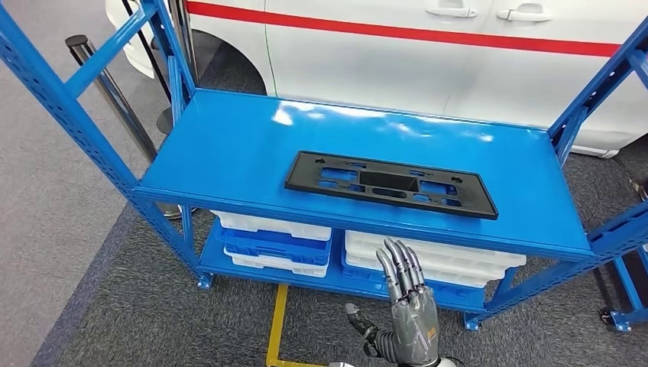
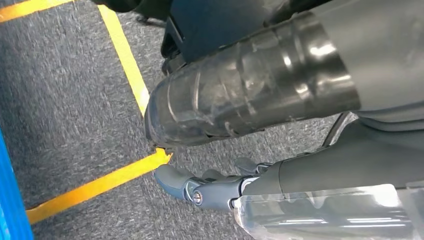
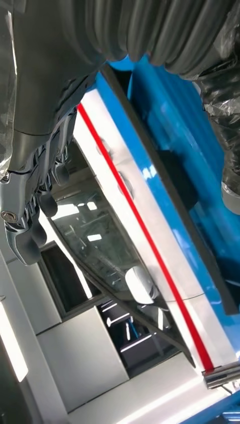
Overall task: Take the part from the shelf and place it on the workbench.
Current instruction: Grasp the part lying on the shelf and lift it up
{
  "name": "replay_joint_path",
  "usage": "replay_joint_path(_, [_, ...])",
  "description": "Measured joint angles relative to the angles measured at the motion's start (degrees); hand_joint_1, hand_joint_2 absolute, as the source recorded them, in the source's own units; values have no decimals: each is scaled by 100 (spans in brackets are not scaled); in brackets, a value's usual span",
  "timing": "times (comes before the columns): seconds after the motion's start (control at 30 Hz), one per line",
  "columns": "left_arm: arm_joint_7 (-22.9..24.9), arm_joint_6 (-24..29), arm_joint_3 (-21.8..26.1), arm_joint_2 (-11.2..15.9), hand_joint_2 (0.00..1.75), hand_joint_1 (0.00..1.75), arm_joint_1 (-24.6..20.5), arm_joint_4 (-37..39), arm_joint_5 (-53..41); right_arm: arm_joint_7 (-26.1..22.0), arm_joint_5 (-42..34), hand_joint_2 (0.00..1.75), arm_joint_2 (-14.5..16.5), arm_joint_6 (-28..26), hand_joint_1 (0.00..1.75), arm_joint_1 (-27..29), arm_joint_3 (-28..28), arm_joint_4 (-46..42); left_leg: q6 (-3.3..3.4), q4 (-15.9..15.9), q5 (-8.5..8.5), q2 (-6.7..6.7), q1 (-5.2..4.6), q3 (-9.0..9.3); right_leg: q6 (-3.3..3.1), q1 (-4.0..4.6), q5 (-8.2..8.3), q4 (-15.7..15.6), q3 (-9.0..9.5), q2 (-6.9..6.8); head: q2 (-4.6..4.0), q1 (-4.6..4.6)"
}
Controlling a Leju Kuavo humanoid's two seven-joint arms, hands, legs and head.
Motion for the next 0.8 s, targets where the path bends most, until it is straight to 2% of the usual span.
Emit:
replay_joint_path(0.03, [1, 0, 0, -2, 0, 0, 4, 1, -10, -2, 3, 175, -3, 0, 0, 7, -6, -14, -14, -4, -61, -3, 0, 70, -26, 6, 322, -364, 72, -1, 0, 2])
replay_joint_path(0.07, [3, -1, 0, -8, 0, 0, 7, 3, -22, -5, 10, 175, -5, 0, 0, 16, -16, -26, -36, -1, -116, -7, -4, 137, -57, 26, 557, -676, 134, -2, 0, 0])
replay_joint_path(0.1, [5, 0, 0, -14, 0, 0, 1, 5, -36, -14, 27, 175, -6, 0, 0, 26, -30, -40, -67, 0, -165, -13, -8, 168, -93, 51, 709, -899, 178, 2, 0, 3])
replay_joint_path(0.13, [8, 1, 0, -19, 0, 0, -7, 6, -51, -23, 52, 175, -7, 0, 0, 41, -48, -57, -101, 6, -201, -18, -13, 204, -128, 74, 785, -1018, 195, 6, 0, 7])
replay_joint_path(0.23, [14, 5, 0, -18, 0, 0, -26, 8, -85, -42, 165, 175, -4, 0, 0, 70, -92, -117, -197, 53, -238, -14, -21, 294, -228, 72, 756, -1104, 317, 23, 0, 15])
replay_joint_path(0.27, [14, 7, 0, -16, 0, 0, -28, 8, -94, -43, 204, 175, -2, 0, 0, 73, -101, -132, -220, 167, -265, -9, -17, 254, -263, 59, 737, -1141, 390, 24, 0, 10])
replay_joint_path(0.3, [15, 8, 0, -15, 0, 0, -32, 8, -98, -43, 238, 175, 0, 0, 0, 76, -105, -145, -242, 381, -334, -5, -9, 149, -295, 48, 720, -1174, 455, 23, 0, 8])
replay_joint_path(0.4, [14, 7, 0, -14, 0, 0, -29, 8, -108, -35, 316, 175, 1, 0, 0, 94, -137, -157, -316, 1312, -708, 0, 20, -481, -347, 52, 617, -1200, 573, 15, 0, -1])
replay_joint_path(0.43, [14, 6, 0, -13, 0, 0, -19, 8, -112, -25, 340, 175, 1, 0, 0, 105, -152, -157, -335, 1461, -742, 0, 27, -644, -347, 54, 576, -1199, 617, 22, 0, -1])
replay_joint_path(0.47, [14, 5, 0, -11, 0, 0, -9, 8, -116, -14, 363, 175, 0, 0, 0, 116, -169, -157, -343, 1420, -642, 0, 31, -718, -342, 54, 534, -1198, 670, 30, 0, -1])
replay_joint_path(0.5, [14, 5, 0, -10, 0, 0, 0, 8, -119, -1, 385, 175, 0, 0, 0, 125, -184, -157, -339, 1187, -402, 1, 34, -702, -332, 52, 488, -1197, 736, 38, 0, -2])
replay_joint_path(0.53, [14, 5, 0, -9, 0, 0, 7, 8, -121, 6, 402, 175, 0, 0, 0, 131, -199, -159, -321, 832, -96, 3, 34, -634, -318, 51, 440, -1196, 797, 41, 0, -1])
replay_joint_path(0.57, [15, 5, 0, -8, 0, 0, 11, 9, -126, 15, 414, 175, -1, 0, 0, 134, -214, -161, -297, 531, 124, 7, 24, -571, -299, 52, 398, -1192, 850, 40, 0, 2])
replay_joint_path(0.6, [15, 4, 0, -8, 0, 0, 4, 11, -132, 28, 421, 175, -2, 0, 0, 133, -224, -164, -265, 289, 242, 11, 7, -523, -273, 53, 364, -1185, 869, 39, 0, 0])
replay_joint_path(0.63, [15, 4, 0, -8, 0, 0, -2, 13, -138, 44, 428, 175, -4, 0, 0, 133, -231, -167, -230, 171, 294, 15, -10, -511, -241, 55, 337, -1177, 873, 37, 0, 3])
replay_joint_path(0.67, [15, 2, 0, -6, 0, 0, -5, 14, -144, 62, 439, 175, -8, 0, 0, 131, -234, -168, -197, 157, 265, 15, -29, -515, -208, 56, 317, -1176, 873, 36, 0, 3])
replay_joint_path(0.73, [14, 1, 1, -3, 0, 0, -2, 14, -150, 105, 478, 175, -22, 0, 0, 126, -235, -171, -131, 87, 320, 15, -16, -477, -141, 60, 271, -1176, 889, 33, 0, 4])
replay_joint_path(0.8, [12, 0, 2, -3, 0, 0, -5, 14, -153, 146, 534, 175, -40, -1, 0, 113, -235, -173, -70, 10, 322, 20, 18, -394, -82, 56, 136, -952, 811, 25, 0, 13])
